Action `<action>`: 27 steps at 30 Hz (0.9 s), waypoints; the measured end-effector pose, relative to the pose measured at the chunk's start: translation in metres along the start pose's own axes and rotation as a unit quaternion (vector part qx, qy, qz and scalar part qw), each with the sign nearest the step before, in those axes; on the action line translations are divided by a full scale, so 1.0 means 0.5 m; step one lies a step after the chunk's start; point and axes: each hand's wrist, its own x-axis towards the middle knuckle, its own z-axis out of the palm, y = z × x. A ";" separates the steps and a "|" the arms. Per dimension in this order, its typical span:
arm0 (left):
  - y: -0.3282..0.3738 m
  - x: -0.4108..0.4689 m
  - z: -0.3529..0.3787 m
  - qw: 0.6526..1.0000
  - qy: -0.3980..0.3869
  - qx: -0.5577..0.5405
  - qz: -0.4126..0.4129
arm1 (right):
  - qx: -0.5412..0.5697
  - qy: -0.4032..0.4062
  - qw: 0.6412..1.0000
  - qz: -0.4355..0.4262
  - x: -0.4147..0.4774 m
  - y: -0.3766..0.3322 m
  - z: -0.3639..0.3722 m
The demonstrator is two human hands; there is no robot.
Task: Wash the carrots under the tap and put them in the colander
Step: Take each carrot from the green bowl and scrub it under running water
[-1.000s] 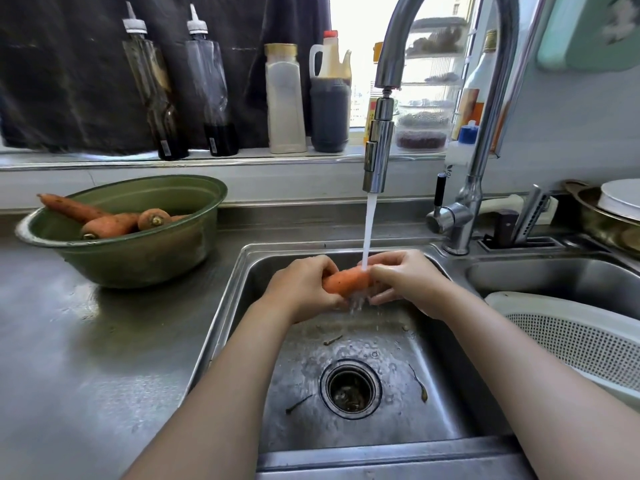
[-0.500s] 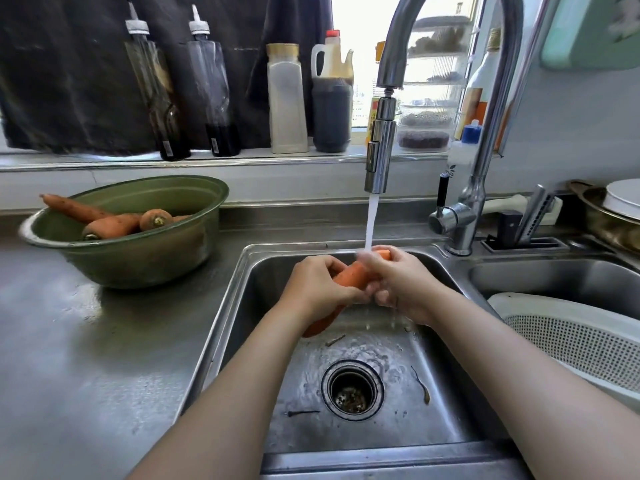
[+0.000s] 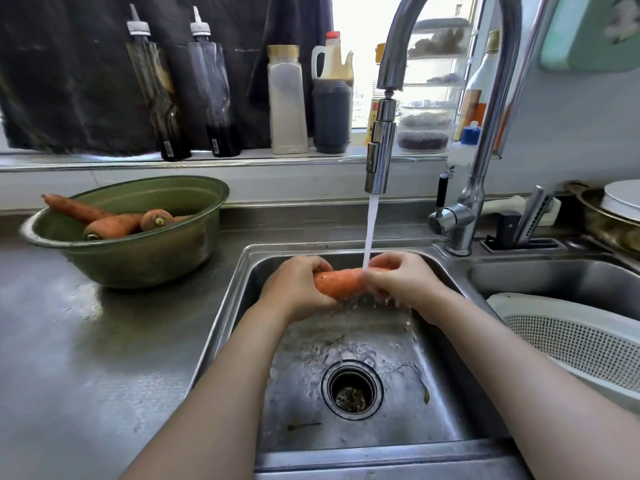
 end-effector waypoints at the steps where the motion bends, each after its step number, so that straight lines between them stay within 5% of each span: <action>1: -0.001 0.000 -0.001 1.000 0.007 -0.007 0.002 | -0.019 -0.004 1.000 -0.006 -0.002 0.001 0.001; 27: 0.004 0.006 0.010 0.986 0.088 0.017 0.139 | -0.045 -0.075 0.996 0.016 -0.002 0.004 -0.007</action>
